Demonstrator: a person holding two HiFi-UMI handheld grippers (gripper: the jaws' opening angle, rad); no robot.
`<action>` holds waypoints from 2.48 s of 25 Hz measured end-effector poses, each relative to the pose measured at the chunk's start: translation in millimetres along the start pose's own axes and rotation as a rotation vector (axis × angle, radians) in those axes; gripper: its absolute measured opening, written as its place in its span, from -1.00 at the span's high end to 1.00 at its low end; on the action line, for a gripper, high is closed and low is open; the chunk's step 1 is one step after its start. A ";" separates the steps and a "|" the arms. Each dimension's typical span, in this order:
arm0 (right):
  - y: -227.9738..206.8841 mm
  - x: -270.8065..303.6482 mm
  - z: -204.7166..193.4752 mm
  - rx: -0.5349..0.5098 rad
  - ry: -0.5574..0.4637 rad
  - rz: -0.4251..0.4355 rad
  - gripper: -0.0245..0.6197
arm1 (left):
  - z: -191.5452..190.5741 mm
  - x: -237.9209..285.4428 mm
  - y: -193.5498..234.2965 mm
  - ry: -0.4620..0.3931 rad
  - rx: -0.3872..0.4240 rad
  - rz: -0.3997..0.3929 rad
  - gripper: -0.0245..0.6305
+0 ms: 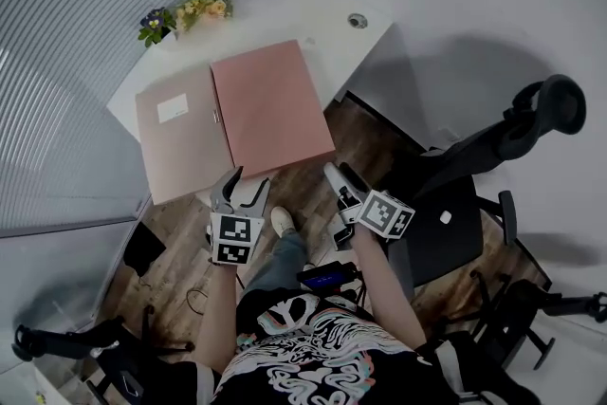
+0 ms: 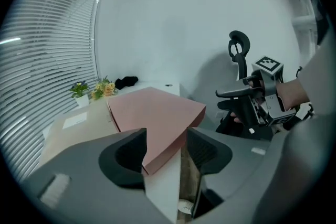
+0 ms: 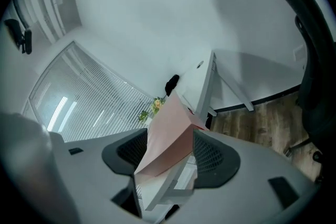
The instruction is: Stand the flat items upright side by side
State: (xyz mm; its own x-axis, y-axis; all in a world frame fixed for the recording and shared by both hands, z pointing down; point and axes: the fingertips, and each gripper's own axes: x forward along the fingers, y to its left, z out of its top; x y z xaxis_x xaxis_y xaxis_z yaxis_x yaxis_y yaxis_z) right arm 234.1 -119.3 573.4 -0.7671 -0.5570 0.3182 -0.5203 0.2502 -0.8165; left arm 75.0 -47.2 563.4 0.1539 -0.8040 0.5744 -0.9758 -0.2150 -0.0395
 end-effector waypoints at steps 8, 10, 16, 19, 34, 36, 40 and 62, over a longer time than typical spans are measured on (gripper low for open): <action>-30.4 31.6 4.3 0.174 -0.030 0.010 0.00 | -6.2 33.5 5.2 0.063 0.077 -0.060 0.20; -37.4 36.9 6.3 0.205 -0.039 0.004 -0.02 | -5.4 40.5 2.8 0.077 0.097 -0.086 0.20; -54.2 54.2 4.7 0.255 -0.029 -0.019 -0.10 | -3.7 54.9 -7.8 0.103 0.140 -0.193 0.17; -58.2 60.6 1.7 0.267 -0.021 -0.024 -0.11 | -7.6 57.0 -9.2 0.122 0.172 -0.218 0.15; -63.5 66.7 -1.0 0.311 -0.028 -0.041 -0.02 | -10.9 58.8 -11.6 0.149 0.223 -0.279 0.15; -62.6 67.4 0.1 0.304 -0.025 -0.045 -0.02 | -10.8 59.0 -10.8 0.147 0.218 -0.281 0.15; -60.0 67.4 2.5 0.296 -0.031 -0.053 -0.01 | -9.6 59.2 -9.5 0.143 0.203 -0.284 0.15; -11.4 62.3 48.1 0.033 -0.051 -0.107 0.01 | 10.7 63.8 -4.3 0.102 0.109 -0.325 0.18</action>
State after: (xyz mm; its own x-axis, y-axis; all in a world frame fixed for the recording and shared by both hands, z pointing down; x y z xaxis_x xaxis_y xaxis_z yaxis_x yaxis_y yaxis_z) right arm 210.4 -194.9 579.4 -0.6874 -0.6190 0.3799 -0.5847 0.1614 -0.7951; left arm 90.7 -103.6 591.5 0.4317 -0.6253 0.6501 -0.8552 -0.5128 0.0746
